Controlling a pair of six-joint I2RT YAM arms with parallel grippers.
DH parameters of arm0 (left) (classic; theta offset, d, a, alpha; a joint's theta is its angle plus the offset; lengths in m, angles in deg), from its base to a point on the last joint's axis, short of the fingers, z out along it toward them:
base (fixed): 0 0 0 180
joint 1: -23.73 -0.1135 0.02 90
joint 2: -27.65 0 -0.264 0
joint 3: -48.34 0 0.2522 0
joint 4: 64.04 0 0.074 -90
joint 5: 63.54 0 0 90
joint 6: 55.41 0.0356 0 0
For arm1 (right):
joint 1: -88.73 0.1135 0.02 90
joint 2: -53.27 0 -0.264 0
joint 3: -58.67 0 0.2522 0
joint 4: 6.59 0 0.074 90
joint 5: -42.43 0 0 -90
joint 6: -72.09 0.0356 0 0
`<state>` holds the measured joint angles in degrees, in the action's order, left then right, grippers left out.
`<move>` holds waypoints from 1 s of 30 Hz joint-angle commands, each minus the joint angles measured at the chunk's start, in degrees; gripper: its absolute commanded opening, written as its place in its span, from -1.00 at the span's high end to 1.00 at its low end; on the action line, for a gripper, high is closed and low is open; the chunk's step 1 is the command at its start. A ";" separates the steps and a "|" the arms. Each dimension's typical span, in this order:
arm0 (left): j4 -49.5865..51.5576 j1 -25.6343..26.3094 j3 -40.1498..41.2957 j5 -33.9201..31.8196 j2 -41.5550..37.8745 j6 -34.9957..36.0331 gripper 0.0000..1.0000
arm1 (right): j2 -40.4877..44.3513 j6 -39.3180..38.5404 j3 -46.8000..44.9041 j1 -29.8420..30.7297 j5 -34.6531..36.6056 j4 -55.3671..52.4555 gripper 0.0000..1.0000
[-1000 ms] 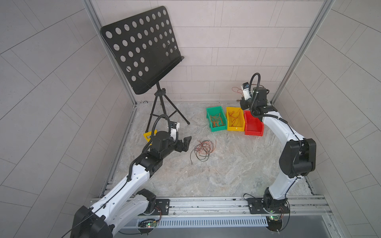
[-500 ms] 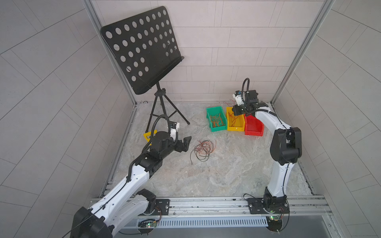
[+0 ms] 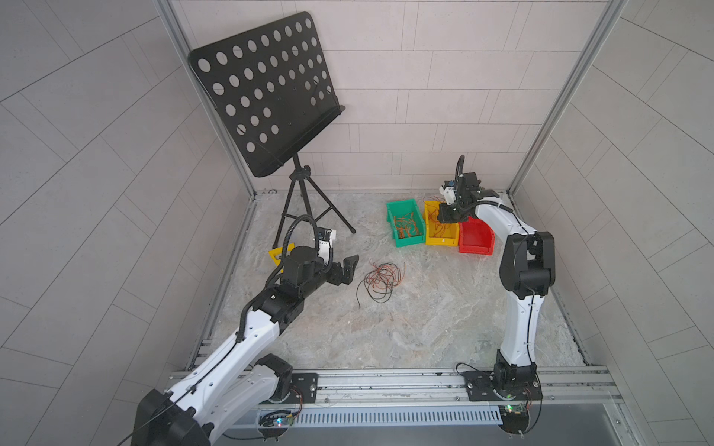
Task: Untangle and sort cables by color
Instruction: Place the cable in the bin.
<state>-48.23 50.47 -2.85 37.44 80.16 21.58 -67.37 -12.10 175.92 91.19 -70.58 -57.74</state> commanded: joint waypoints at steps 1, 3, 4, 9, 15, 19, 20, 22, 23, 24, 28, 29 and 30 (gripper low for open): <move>-0.73 -0.24 -0.82 0.57 -0.53 1.07 -0.97 | 4.45 1.03 -1.73 0.08 -1.52 -3.47 1.00; -0.74 -0.28 -0.76 0.55 -0.60 1.05 -0.97 | 6.61 1.03 -3.52 0.01 -2.29 -2.72 1.00; -0.73 -0.26 -0.76 0.60 -0.66 1.04 -0.97 | 7.72 0.97 -4.14 0.01 -2.46 -2.53 1.00; -0.94 -0.28 -0.64 0.69 -0.70 0.87 -0.97 | 9.94 1.50 -5.71 -0.20 -3.71 -1.76 1.00; -0.80 -0.28 -0.45 0.61 -0.83 0.84 -0.97 | 5.07 6.30 -3.15 -1.53 -5.98 -2.08 1.00; -0.82 -0.24 -0.54 0.62 -0.79 0.92 -0.97 | 0.58 9.08 0.28 -1.85 -6.68 -2.71 1.00; -0.82 -0.21 -0.54 0.57 -0.71 0.93 -0.97 | -0.66 10.25 1.32 -1.93 -6.47 -3.08 1.00; -0.82 -0.20 -0.59 0.60 -0.48 0.95 -0.97 | -3.15 11.13 3.70 -2.12 -6.26 -4.13 1.00; -0.84 -0.24 -0.61 0.65 -0.39 0.99 -0.97 | -4.51 11.16 5.22 -2.15 -5.69 -5.53 1.00; -0.90 -0.26 -0.62 0.65 -0.35 1.05 -0.97 | -5.66 11.15 6.55 -2.17 -4.96 -6.52 1.00; -0.91 -0.20 -0.68 0.74 -0.13 1.13 -0.97 | -7.83 12.39 8.87 -1.94 -0.68 -6.83 1.00; -0.91 -0.25 -0.72 0.77 -0.13 1.14 -0.97 | -8.19 12.34 9.46 -1.81 0.95 -7.24 1.00; -0.98 -0.21 -0.79 0.71 -0.02 1.15 -0.97 | -8.54 12.23 10.14 -1.69 2.36 -7.74 1.00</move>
<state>-48.23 50.47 -2.85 37.90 80.18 21.58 -75.76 -1.55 183.76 89.12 -73.11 -63.03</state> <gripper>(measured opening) 0.985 0.062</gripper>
